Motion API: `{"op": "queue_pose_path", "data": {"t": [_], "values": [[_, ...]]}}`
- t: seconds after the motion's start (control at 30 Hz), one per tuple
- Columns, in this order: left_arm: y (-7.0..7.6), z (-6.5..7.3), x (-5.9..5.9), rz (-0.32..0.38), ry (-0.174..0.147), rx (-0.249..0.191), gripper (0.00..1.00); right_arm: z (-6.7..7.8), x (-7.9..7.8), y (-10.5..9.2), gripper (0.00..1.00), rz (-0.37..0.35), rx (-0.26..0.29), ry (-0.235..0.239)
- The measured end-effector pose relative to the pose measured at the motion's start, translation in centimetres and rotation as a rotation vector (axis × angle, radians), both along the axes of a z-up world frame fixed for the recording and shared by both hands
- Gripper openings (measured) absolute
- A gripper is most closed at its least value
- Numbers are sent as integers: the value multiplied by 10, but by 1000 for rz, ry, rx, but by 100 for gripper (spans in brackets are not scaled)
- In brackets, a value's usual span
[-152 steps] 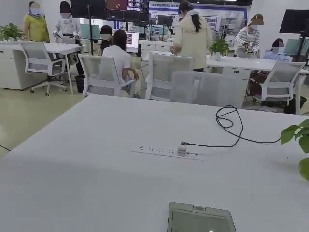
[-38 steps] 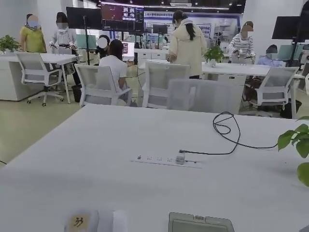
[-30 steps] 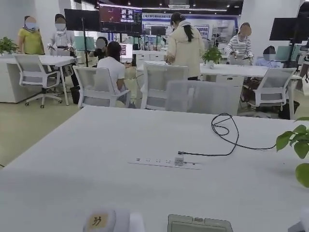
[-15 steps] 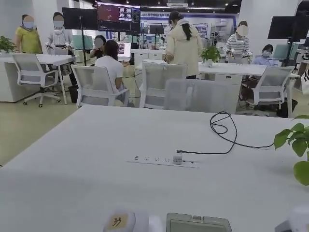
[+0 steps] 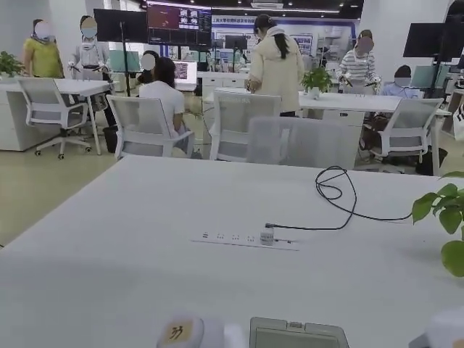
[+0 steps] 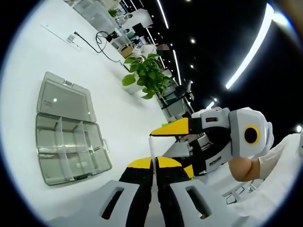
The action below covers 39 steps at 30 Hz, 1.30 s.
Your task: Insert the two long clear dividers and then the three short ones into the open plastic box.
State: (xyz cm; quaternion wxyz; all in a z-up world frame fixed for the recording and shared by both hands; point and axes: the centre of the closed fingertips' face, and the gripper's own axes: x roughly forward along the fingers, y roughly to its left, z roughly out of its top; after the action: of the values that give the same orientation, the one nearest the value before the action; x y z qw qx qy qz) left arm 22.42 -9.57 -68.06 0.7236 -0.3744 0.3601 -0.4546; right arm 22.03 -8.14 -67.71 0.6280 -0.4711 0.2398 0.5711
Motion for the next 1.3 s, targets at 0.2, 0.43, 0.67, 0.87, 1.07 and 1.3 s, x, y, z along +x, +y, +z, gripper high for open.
{"op": "queue_pose_path", "data": {"t": [0.2, 0.43, 0.67, 0.87, 1.07, 1.3], "values": [[2, -2, 0, 2, -16, 12, 0, 2, 0, 2, 35, -1, 13, -1], [6, -6, -10, -107, -244, 130, 0, 21, 5, -1, 37, -56, 136, 110], [0, -6, -37, -298, -542, 231, 0, 25, -16, -5, 24, -30, 213, 384], [-3, 1, -48, -367, -655, 221, 0, 22, -40, -5, 18, 53, 172, 522], [-5, 9, -54, -396, -731, 194, 0, 19, -46, -7, 13, 88, 160, 586], [-7, 14, -55, -404, -759, 183, 0, 16, -53, -6, 5, 118, 148, 613]]}}
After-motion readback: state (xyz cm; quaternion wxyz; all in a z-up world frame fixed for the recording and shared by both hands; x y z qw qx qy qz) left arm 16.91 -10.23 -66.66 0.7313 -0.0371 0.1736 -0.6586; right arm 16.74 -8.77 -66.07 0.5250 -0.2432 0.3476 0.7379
